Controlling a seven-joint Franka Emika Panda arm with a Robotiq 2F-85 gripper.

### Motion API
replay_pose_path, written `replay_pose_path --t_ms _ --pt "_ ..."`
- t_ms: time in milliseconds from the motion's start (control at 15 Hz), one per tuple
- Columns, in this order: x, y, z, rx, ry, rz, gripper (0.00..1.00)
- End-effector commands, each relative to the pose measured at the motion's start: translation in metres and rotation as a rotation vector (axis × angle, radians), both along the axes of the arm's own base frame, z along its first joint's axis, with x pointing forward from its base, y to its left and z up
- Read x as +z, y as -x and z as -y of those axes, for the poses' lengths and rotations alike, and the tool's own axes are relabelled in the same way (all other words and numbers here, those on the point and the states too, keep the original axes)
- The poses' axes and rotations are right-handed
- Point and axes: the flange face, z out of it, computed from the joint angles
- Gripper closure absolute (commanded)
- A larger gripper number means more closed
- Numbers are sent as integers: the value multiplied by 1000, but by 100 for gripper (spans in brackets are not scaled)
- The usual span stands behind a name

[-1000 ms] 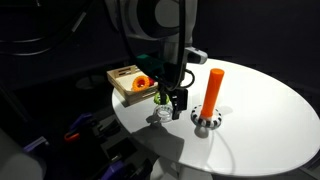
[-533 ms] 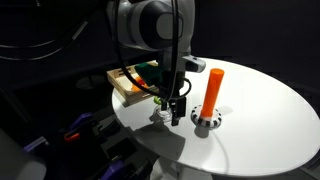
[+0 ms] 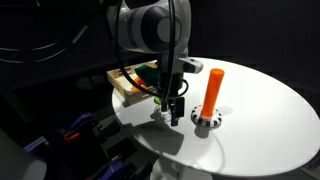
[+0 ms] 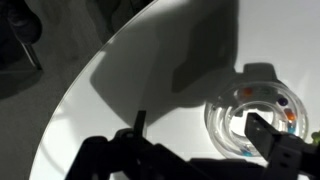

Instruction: Pick up the clear ring and put it in the wooden tray

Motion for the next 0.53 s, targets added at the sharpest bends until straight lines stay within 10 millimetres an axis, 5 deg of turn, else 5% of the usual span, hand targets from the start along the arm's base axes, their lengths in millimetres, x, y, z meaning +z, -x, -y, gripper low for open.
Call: replay_pose_path --t_ms 0,333,467 --pt "-3 -7 1 -9 34 10 0" --pt "-5 -10 0 -17 52 10 19" --pt "-6 -11 0 -22 57 10 17"
